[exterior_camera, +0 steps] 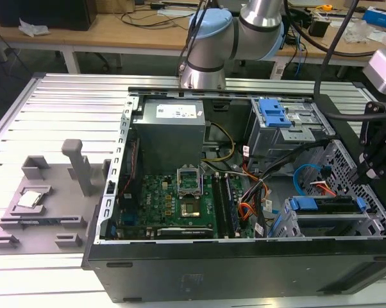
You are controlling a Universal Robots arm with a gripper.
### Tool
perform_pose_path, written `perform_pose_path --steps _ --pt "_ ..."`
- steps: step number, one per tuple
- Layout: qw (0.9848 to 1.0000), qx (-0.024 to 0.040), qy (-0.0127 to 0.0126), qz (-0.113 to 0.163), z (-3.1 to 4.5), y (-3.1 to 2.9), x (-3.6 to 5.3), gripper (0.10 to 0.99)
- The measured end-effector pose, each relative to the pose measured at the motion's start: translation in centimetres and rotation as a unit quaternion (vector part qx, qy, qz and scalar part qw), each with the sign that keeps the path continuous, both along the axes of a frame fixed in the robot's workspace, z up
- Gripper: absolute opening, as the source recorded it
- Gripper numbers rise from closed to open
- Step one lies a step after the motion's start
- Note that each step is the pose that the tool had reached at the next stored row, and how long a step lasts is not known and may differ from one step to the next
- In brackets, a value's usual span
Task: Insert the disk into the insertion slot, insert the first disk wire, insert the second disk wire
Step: 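Insert the first disk wire, then insert the second disk wire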
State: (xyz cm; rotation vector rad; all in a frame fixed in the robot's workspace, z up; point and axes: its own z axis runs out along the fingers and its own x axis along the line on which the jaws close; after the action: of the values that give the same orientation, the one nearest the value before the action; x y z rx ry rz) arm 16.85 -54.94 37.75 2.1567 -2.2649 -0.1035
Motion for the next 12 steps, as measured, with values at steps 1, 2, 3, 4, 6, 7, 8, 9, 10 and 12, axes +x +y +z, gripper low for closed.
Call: perform_pose_path --steps 1,2,3,4,6,7,8,9,10,12 --pt "1.0000 0.0000 0.0000 0.000 0.00 0.00 0.00 0.106" --pt "1.0000 0.0000 0.0000 0.000 0.00 0.00 0.00 0.106" --pt "1.0000 -0.0001 0.0000 0.000 0.01 0.00 0.00 0.106" --pt "1.0000 0.0000 0.0000 0.000 0.00 0.00 0.00 0.106" --pt "1.0000 0.0000 0.0000 0.000 0.01 0.00 0.00 0.106" --pt "1.0000 0.0000 0.0000 0.000 0.01 0.00 0.00 0.106" --pt "1.0000 0.0000 0.0000 0.000 0.01 0.00 0.00 0.106" --pt "1.0000 0.0000 0.0000 0.000 0.01 0.00 0.00 0.106" --pt "1.0000 0.0000 0.0000 0.000 0.01 0.12 -0.25 0.106" --pt "1.0000 -0.0001 0.0000 0.000 0.01 0.75 -1.44 0.106"
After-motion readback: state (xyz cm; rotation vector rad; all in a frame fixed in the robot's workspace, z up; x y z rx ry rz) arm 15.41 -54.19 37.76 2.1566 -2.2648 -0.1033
